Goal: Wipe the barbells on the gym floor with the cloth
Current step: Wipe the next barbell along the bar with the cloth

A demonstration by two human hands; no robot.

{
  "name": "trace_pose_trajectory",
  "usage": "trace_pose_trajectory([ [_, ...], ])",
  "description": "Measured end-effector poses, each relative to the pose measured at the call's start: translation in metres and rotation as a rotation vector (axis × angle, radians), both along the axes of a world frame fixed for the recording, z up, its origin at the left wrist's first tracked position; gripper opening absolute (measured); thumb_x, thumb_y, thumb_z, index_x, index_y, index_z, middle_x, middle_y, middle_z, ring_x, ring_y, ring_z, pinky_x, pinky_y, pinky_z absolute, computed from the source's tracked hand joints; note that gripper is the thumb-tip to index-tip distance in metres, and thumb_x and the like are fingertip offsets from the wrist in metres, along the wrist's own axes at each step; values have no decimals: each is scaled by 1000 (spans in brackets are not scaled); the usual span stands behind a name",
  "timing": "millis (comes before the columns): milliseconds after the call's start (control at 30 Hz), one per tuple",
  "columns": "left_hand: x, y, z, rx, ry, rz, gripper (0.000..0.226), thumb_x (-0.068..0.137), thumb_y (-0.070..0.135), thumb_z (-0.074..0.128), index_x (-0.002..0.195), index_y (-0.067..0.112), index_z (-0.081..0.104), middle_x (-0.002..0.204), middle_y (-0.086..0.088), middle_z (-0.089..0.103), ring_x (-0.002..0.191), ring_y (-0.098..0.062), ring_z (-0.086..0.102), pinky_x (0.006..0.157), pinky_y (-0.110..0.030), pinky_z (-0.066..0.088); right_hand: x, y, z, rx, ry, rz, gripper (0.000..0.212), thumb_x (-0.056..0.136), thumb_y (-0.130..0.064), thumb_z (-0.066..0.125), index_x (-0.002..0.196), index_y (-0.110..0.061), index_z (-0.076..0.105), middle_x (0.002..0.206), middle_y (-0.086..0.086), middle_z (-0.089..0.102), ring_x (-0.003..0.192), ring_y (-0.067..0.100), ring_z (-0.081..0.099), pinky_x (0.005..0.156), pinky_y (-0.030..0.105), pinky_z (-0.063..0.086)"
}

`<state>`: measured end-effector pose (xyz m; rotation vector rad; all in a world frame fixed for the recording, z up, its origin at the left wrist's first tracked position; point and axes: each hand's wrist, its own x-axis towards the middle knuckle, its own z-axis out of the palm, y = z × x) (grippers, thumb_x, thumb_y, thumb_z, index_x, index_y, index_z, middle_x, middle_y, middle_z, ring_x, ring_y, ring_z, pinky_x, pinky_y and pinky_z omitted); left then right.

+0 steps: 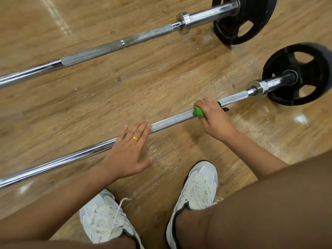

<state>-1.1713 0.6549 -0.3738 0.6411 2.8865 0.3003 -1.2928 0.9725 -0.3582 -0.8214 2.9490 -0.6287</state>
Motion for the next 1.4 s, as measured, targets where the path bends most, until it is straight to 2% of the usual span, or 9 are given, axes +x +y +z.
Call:
trace_pose_trajectory([
  [133,3,0,2,-16,-22,-23,103,88,72,41,162,15,-3,170,-5,-1,155,-16,-6,124,-40,-4,17,0,1,106,-106,-56,70,92,-55,44,141,-6,47,145,9,46,144,27,26,125,45,9],
  [267,4,0,3,-27,-23,-26,104,88,73,41,162,15,-4,170,-5,-2,156,-19,-2,124,-40,-4,17,-7,9,-94,-74,-173,49,103,-42,44,126,-4,63,131,9,61,135,31,41,111,10,1],
  [500,-2,-5,3,-29,-52,-16,104,86,71,41,161,18,-7,169,-5,4,154,-15,-2,123,-39,-2,-6,10,-5,27,-18,-80,40,102,-40,45,122,-9,60,120,5,62,114,25,53,104,40,38],
  [633,-8,-9,2,-45,-54,-29,105,85,71,41,161,17,-7,169,-6,4,155,-20,6,123,-38,-3,-9,4,-10,-46,60,-140,22,103,-25,46,102,-9,62,103,4,63,102,28,55,93,36,36],
  [833,-21,-16,1,-31,-58,-38,105,84,75,37,161,18,-7,169,-2,1,156,-18,5,124,-37,-5,-28,2,-10,59,4,70,36,104,-32,39,112,-6,63,112,9,65,106,27,55,98,41,41],
  [1000,-33,-23,0,-10,-86,-38,105,83,76,33,161,19,-8,169,-2,3,156,-17,4,124,-39,-3,-40,1,-9,12,64,-138,37,103,-28,34,98,-5,63,96,12,64,93,36,56,89,44,40],
  [1167,-48,-31,7,56,-170,-46,105,80,79,27,159,21,-11,169,2,-1,154,-10,-1,124,-38,-6,-36,-20,-13,-1,95,97,35,105,-29,39,109,-5,63,111,8,66,105,25,54,98,40,39],
  [1300,-51,-28,11,46,-201,16,108,75,83,24,158,25,-14,168,7,-6,154,-8,-5,123,-38,-10,-56,-2,-9,-21,53,-115,36,103,-27,34,97,-9,64,100,9,66,95,35,56,94,41,37],
  [1400,-54,-26,11,80,-219,56,110,74,85,25,159,26,-11,168,7,-5,155,-10,-4,121,-34,-13,-57,-10,-11,-30,19,-229,36,102,-27,32,93,-9,62,93,8,63,92,30,55,107,41,29],
])
